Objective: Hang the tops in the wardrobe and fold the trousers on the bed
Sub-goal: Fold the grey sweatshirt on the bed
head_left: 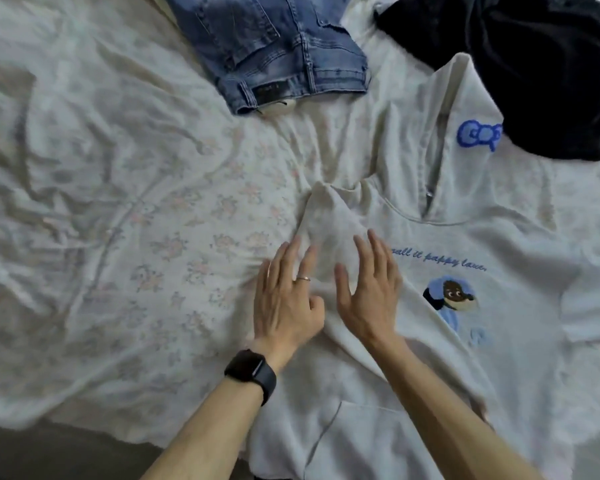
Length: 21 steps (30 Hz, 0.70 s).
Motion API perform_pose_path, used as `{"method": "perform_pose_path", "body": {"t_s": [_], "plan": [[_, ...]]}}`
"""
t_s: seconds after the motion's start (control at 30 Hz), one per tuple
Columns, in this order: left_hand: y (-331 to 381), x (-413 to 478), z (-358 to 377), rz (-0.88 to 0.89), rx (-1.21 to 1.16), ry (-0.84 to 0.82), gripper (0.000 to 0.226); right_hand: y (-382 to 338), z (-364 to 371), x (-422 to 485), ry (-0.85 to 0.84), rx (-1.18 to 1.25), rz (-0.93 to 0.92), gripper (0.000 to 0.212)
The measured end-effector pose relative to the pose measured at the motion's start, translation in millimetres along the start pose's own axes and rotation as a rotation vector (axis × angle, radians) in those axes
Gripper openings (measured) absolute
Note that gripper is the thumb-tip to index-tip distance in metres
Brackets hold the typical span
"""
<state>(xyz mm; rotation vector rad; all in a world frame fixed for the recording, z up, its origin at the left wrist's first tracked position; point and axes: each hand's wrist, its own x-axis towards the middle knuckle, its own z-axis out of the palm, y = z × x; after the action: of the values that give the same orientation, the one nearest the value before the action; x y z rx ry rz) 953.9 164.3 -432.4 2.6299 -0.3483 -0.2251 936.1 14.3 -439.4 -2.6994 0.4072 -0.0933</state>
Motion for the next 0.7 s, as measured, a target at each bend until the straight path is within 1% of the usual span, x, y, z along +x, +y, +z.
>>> {"method": "perform_pose_path", "body": {"t_s": [0.03,0.07,0.13,0.2,0.27,0.3,0.37,0.43,0.5,0.6,0.67,0.7], "plan": [[4.8,10.0,7.8,0.103,0.050,-0.048,0.073,11.3,0.8,-31.0,-0.030,-0.061,-0.058,0.061],[6.1,20.3,17.7,0.187,0.129,-0.131,0.070,25.9,2.2,-58.4,-0.097,-0.130,-0.093,0.064],[-1.0,38.2,42.2,0.315,0.322,-0.314,0.064,67.4,-1.5,-98.0,-0.248,-0.273,-0.069,0.067],[-20.7,47.4,58.1,0.313,0.447,-0.400,0.064,119.3,-17.1,-124.1,-0.357,-0.400,0.044,0.069],[-34.9,51.0,63.5,0.244,0.515,-0.396,0.067,168.0,-38.6,-146.9,-0.421,-0.505,0.171,0.068],[-32.9,50.3,67.3,0.215,0.550,-0.392,0.068,190.0,-49.0,-159.1,-0.439,-0.531,0.263,0.068],[-15.0,41.9,73.7,0.124,0.573,-0.390,0.068,218.1,-65.2,-182.1,-0.454,-0.517,0.466,0.069],[16.8,28.4,74.7,0.063,0.547,-0.399,0.067,228.7,-74.8,-196.7,-0.442,-0.452,0.571,0.068],[50.1,11.2,75.4,0.098,0.492,-0.466,0.066,228.1,-78.9,-201.3,-0.437,-0.394,0.563,0.067],[112.2,-20.2,86.8,0.232,0.374,-0.593,0.064,225.4,-88.5,-197.7,-0.380,-0.264,0.527,0.069],[150.7,-36.6,104.1,0.277,0.302,-0.658,0.065,227.2,-93.7,-190.7,-0.265,-0.138,0.500,0.066],[167.7,-43.0,113.5,0.284,0.274,-0.668,0.066,231.4,-96.1,-186.3,-0.189,-0.071,0.486,0.058]]}}
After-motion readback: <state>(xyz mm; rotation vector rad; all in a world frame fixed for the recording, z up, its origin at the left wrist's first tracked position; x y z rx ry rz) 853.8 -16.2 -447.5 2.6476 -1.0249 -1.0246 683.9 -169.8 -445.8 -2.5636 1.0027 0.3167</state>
